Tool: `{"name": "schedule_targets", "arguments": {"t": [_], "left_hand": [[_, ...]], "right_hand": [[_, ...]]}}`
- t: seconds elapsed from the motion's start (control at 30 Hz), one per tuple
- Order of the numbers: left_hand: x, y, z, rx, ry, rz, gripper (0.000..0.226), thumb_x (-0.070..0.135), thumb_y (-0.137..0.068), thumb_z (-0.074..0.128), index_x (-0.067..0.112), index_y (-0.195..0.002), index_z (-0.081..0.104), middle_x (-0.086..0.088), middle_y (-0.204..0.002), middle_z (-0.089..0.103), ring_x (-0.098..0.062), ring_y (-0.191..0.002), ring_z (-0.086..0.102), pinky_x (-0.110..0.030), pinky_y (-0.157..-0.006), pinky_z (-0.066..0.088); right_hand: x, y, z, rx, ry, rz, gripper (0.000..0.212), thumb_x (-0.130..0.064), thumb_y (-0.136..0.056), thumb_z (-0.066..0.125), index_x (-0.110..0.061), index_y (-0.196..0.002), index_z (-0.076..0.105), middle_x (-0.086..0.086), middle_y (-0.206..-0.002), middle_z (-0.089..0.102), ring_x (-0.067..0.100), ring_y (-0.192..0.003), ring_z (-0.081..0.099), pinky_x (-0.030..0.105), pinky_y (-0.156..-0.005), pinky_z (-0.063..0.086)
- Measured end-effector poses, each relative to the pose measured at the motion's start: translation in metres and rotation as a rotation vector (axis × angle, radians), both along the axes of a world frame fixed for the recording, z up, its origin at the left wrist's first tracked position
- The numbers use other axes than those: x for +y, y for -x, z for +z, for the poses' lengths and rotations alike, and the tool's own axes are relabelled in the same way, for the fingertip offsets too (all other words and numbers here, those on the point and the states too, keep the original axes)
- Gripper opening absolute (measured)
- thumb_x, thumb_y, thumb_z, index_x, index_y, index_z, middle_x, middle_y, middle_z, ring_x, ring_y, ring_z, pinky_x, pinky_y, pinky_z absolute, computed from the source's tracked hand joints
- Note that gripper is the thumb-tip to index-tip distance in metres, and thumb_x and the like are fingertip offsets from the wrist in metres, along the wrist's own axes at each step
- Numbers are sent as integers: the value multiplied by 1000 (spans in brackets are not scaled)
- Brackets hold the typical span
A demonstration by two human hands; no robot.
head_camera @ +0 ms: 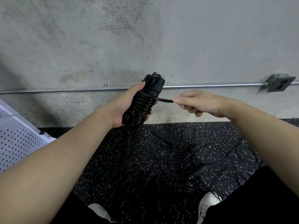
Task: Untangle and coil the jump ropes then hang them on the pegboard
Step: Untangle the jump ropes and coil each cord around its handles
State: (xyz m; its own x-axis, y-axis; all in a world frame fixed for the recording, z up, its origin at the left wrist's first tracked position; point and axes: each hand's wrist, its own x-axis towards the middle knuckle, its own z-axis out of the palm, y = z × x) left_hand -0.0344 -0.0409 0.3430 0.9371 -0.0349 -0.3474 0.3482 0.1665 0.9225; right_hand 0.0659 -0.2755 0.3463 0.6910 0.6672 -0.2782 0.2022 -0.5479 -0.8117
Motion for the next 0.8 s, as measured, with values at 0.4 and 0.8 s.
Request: {"name": "schedule_targets", "arguments": {"t": [0.4, 0.8], "left_hand": [[-10, 1, -10, -85, -591, -314, 20, 50, -81, 76, 45, -100, 70, 10, -88, 78, -13, -79, 75, -31, -73, 60], [-27, -3, -16, -275, -1305, -551, 103, 64, -81, 73, 46, -161, 11, 10, -148, 55, -15, -131, 53, -22, -95, 39]], "right_hand": [[7, -5, -8, -164, 119, -118, 34, -29, -70, 89, -19, -62, 57, -8, -52, 42, 6, -48, 32, 21, -49, 28], [27, 4, -19, -115, -65, -206, 36, -23, -73, 90, -16, -63, 56, -17, -44, 47, -3, -40, 42, 8, -43, 31]]}}
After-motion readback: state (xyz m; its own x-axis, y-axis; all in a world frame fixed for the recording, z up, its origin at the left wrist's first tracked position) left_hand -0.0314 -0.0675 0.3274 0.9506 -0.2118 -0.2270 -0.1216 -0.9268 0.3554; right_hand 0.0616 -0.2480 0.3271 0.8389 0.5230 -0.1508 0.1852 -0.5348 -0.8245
